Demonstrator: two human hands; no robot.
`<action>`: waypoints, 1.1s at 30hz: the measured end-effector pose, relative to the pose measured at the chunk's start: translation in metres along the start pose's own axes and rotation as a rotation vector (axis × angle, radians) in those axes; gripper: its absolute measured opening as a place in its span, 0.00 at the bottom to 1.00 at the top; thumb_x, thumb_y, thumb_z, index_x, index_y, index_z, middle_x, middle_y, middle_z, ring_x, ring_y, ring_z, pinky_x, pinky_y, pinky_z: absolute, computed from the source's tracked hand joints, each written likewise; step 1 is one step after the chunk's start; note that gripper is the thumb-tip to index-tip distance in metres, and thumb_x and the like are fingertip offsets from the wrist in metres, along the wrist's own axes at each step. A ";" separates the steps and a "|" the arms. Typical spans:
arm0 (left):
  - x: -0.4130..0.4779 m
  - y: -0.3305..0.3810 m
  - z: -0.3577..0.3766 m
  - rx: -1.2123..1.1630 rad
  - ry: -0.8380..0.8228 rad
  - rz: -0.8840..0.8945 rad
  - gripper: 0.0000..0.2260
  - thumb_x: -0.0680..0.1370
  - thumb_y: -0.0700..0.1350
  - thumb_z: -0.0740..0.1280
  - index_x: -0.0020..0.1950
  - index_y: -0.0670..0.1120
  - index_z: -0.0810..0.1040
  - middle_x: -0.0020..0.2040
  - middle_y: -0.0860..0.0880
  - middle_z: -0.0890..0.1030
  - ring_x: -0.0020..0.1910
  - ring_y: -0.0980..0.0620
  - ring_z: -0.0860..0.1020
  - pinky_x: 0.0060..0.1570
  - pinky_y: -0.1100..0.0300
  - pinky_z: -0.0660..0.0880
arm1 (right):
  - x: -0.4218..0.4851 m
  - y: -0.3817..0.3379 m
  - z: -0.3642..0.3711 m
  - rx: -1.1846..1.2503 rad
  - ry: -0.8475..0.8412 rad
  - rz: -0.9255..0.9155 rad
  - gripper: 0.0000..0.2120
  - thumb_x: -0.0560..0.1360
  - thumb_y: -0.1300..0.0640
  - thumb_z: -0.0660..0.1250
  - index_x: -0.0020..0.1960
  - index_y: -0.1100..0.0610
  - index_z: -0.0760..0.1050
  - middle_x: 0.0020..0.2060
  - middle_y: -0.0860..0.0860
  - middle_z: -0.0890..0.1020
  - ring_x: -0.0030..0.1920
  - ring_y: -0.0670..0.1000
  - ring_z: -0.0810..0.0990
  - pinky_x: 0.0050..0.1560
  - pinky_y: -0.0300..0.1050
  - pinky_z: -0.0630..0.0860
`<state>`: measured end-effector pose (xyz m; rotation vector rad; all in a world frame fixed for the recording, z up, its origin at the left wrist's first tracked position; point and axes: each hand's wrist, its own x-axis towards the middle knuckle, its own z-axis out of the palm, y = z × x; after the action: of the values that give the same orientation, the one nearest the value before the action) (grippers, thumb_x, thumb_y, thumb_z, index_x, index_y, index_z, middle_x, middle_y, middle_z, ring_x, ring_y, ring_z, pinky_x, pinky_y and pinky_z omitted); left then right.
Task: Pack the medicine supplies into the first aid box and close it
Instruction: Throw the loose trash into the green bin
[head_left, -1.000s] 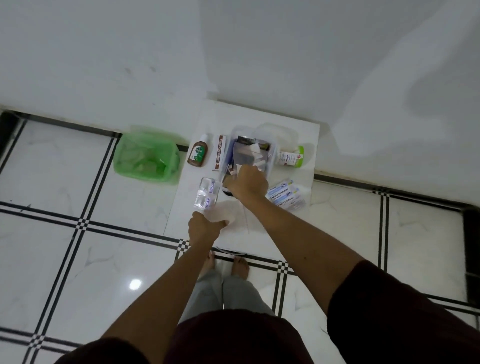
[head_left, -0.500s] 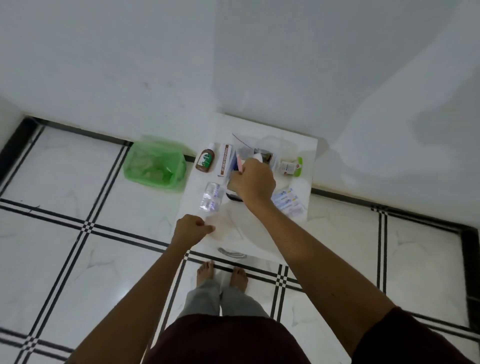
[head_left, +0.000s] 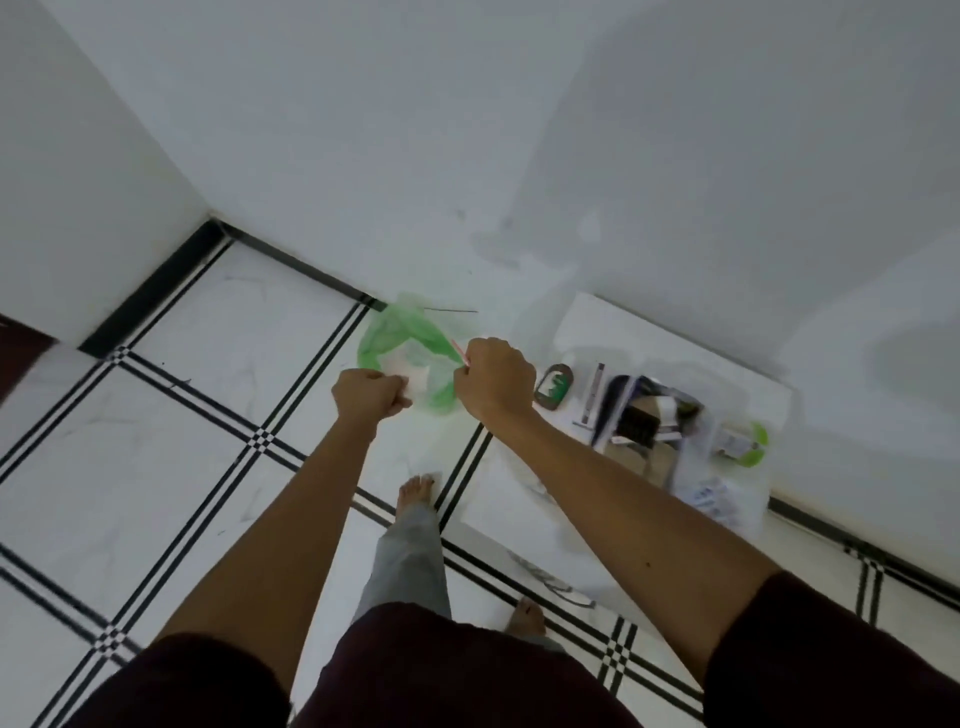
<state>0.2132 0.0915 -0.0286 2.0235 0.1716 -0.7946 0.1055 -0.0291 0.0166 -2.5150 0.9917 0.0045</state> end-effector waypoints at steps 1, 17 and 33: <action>0.016 0.001 0.001 -0.021 0.007 -0.001 0.08 0.70 0.35 0.71 0.31 0.38 0.76 0.23 0.44 0.78 0.20 0.54 0.79 0.23 0.65 0.77 | 0.011 -0.006 0.010 -0.015 -0.024 -0.010 0.04 0.73 0.61 0.63 0.41 0.61 0.74 0.41 0.56 0.80 0.41 0.59 0.79 0.34 0.44 0.65; 0.368 -0.053 0.057 0.389 -0.107 -0.006 0.10 0.70 0.41 0.69 0.48 0.37 0.79 0.40 0.40 0.84 0.38 0.42 0.83 0.42 0.59 0.81 | 0.254 -0.014 0.294 -0.196 -0.181 0.046 0.09 0.49 0.62 0.70 0.28 0.56 0.72 0.23 0.49 0.74 0.23 0.49 0.74 0.20 0.34 0.61; 0.227 -0.031 0.070 0.554 -0.201 0.453 0.14 0.78 0.41 0.64 0.62 0.40 0.76 0.62 0.41 0.79 0.61 0.43 0.76 0.57 0.62 0.67 | 0.168 0.021 0.196 0.049 0.044 0.092 0.11 0.71 0.59 0.63 0.50 0.64 0.76 0.46 0.60 0.81 0.49 0.62 0.79 0.65 0.60 0.70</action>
<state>0.3452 0.0109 -0.2116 2.3404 -0.6675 -0.7979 0.2471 -0.0740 -0.1961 -2.4329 1.1114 -0.0466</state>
